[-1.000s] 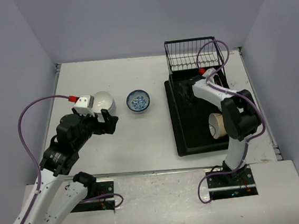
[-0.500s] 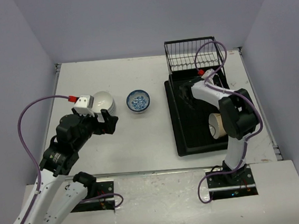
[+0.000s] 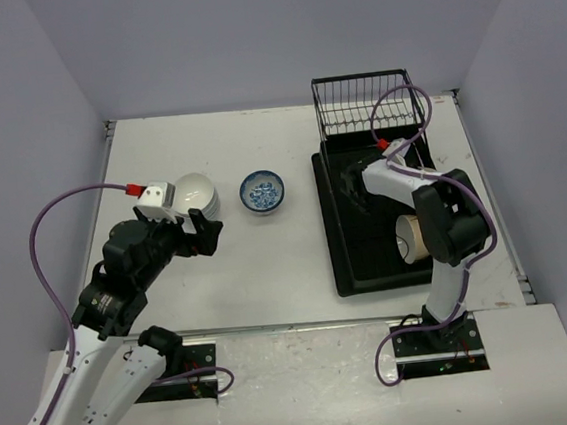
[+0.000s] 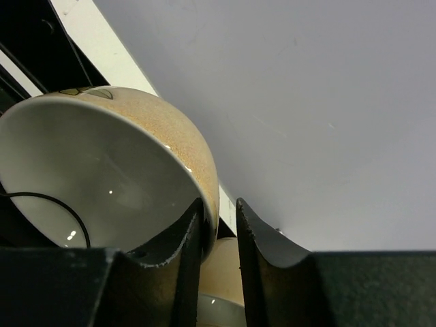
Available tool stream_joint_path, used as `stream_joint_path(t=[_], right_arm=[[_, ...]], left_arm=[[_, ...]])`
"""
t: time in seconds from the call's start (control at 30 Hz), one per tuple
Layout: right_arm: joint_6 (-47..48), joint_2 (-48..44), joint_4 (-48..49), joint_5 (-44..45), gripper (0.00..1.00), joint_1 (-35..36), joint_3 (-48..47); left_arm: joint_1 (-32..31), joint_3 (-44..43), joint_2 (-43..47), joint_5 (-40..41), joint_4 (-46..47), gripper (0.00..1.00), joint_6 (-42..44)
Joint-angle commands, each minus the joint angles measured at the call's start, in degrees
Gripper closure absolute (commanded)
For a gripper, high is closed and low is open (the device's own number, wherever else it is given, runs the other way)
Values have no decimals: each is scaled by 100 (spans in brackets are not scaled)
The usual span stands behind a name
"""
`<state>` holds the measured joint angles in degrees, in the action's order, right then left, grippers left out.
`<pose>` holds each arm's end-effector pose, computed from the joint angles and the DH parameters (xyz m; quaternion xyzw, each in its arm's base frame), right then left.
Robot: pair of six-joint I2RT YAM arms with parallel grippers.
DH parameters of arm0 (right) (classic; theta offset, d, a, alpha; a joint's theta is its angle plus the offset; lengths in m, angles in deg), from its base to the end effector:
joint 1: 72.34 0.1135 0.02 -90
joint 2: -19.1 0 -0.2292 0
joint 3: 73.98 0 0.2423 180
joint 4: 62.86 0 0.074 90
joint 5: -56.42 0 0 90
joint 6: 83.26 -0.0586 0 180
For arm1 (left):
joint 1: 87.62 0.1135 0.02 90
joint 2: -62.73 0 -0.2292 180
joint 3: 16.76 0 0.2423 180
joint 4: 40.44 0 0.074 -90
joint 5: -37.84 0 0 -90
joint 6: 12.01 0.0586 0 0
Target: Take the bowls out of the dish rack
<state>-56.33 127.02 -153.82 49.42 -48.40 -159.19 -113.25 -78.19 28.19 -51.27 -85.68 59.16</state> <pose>0.2808 0.0611 0.1637 0.1174 0.7362 -0.5761 0.3350 0.1565 -0.0741 0.3113 0.0435 0.8096 -0.2156 0.5442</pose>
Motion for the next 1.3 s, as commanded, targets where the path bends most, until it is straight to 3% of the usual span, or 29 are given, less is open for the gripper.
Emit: stream_joint_path(t=[0.0,0.1,0.47,0.83,1.27], right_arm=[[-364,-289,-978,269,75,5,21],[-216,-149,-978,392,85,5,12],[277,177,-978,673,100,295,-383],[910,362,-960,735,100,330,-814],[629,-595,-969,112,99,558,-928]], left_arm=[[-12,-2,44,52,189,0,108],[-12,-2,53,61,180,0,108],[-12,7,71,70,180,0,108],[-12,7,79,78,180,0,108],[-12,-11,9,70,180,0,116]])
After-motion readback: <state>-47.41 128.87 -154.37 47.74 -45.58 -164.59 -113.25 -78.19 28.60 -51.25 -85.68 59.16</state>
